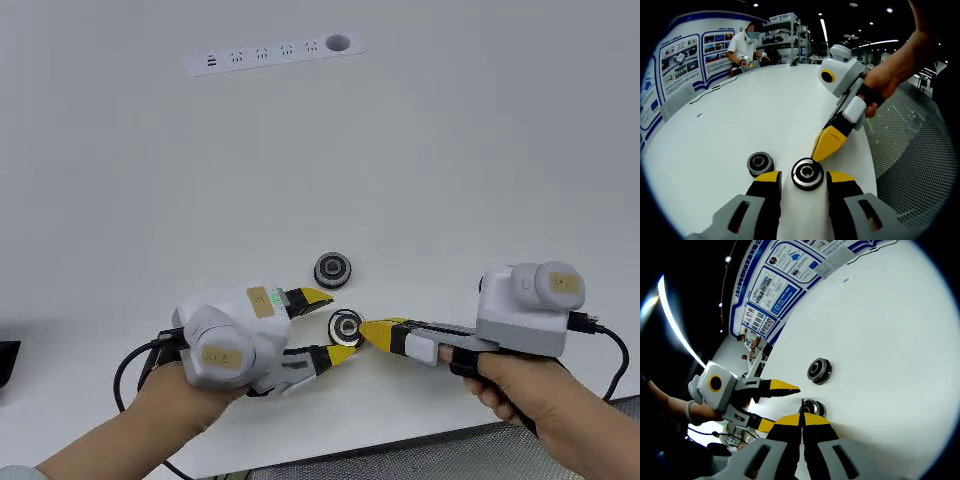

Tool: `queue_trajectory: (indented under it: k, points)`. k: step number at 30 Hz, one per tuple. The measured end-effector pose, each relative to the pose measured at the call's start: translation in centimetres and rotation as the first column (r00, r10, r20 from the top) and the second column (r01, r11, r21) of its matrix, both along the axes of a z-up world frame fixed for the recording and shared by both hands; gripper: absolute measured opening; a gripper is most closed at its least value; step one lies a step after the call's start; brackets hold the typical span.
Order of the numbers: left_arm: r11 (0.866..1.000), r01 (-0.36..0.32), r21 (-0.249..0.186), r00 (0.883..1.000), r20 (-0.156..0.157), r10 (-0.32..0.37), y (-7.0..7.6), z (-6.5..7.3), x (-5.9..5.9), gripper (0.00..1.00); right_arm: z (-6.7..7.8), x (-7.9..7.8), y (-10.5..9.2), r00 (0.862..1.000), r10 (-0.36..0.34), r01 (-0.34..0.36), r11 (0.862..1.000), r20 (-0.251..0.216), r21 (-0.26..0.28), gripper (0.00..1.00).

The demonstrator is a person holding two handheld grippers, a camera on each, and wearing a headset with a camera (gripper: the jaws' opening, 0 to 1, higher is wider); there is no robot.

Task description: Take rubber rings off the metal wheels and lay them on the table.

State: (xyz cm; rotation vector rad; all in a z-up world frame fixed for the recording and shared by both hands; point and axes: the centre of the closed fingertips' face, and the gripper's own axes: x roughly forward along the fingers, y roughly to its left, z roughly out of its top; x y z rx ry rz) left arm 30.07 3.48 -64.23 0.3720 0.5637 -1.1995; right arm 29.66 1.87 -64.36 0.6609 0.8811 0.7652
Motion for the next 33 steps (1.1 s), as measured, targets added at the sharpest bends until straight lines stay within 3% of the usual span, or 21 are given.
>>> queue_trajectory:
  k: [17,23,33]
  points:
    - [0.999,-0.049,-0.021,0.999,-0.015,0.049,1.3,-0.3,-0.4,0.54,1.3,-0.4,0.2,1.000,-0.013,0.013,0.998,0.000,0.056,0.02]
    - [0.997,-0.065,-0.029,0.998,-0.019,0.065,1.8,-0.3,-0.7,0.55,1.9,0.0,-1.5,0.997,-0.080,0.080,0.994,-0.001,0.078,0.02]
    - [0.996,-0.088,-0.027,0.996,-0.028,0.087,2.4,-0.4,-0.6,0.53,1.3,0.8,-5.6,0.980,-0.198,0.198,0.979,-0.014,0.056,0.02]
